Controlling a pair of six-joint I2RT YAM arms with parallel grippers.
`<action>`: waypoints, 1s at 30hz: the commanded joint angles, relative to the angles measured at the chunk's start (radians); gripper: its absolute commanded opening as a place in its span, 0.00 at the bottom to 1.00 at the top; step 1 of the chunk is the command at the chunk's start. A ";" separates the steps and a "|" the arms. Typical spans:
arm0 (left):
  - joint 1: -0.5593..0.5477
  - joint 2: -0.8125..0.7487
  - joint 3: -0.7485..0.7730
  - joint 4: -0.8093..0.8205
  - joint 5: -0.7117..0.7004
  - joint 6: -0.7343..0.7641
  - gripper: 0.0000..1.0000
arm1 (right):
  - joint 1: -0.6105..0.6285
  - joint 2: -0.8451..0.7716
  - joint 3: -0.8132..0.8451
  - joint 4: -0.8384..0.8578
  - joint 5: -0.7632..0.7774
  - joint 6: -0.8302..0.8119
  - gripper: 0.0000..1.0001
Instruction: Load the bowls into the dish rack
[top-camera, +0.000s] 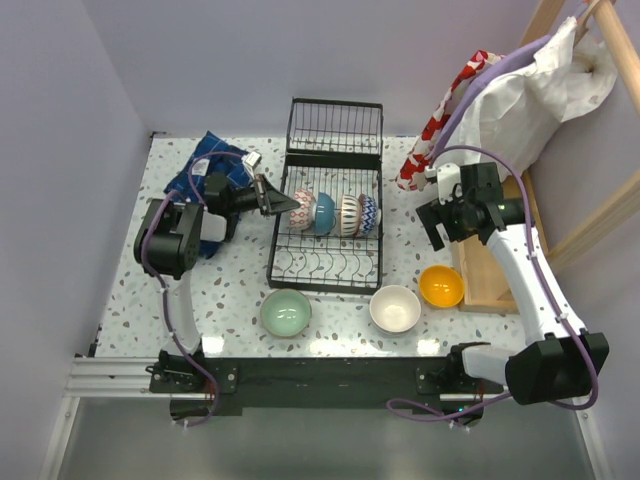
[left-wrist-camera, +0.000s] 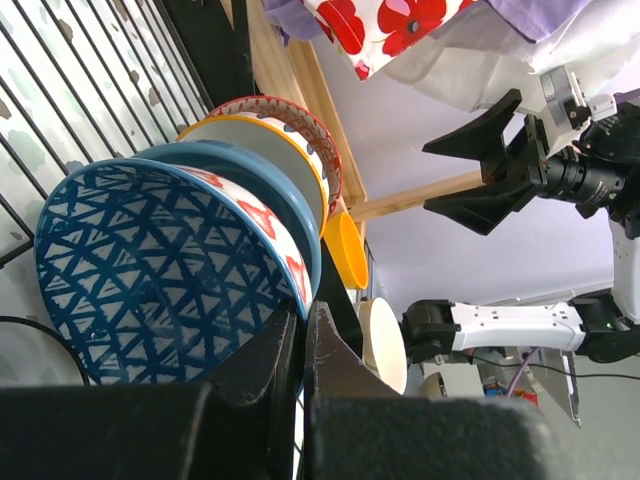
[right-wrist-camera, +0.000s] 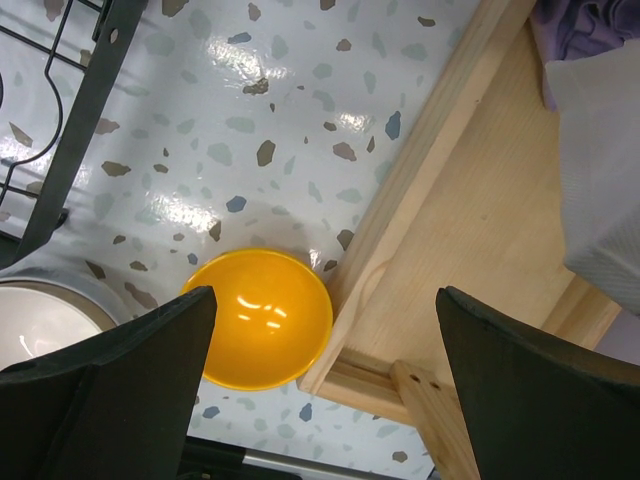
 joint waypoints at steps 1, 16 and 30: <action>0.007 -0.005 0.036 -0.102 -0.009 0.089 0.00 | -0.003 -0.020 0.020 0.022 0.004 -0.012 0.96; 0.028 -0.099 0.013 -0.369 -0.046 0.301 0.41 | -0.003 -0.074 -0.026 0.043 -0.008 -0.003 0.96; 0.036 -0.175 0.037 -0.357 -0.037 0.338 0.54 | -0.003 -0.108 -0.052 0.053 -0.008 0.003 0.96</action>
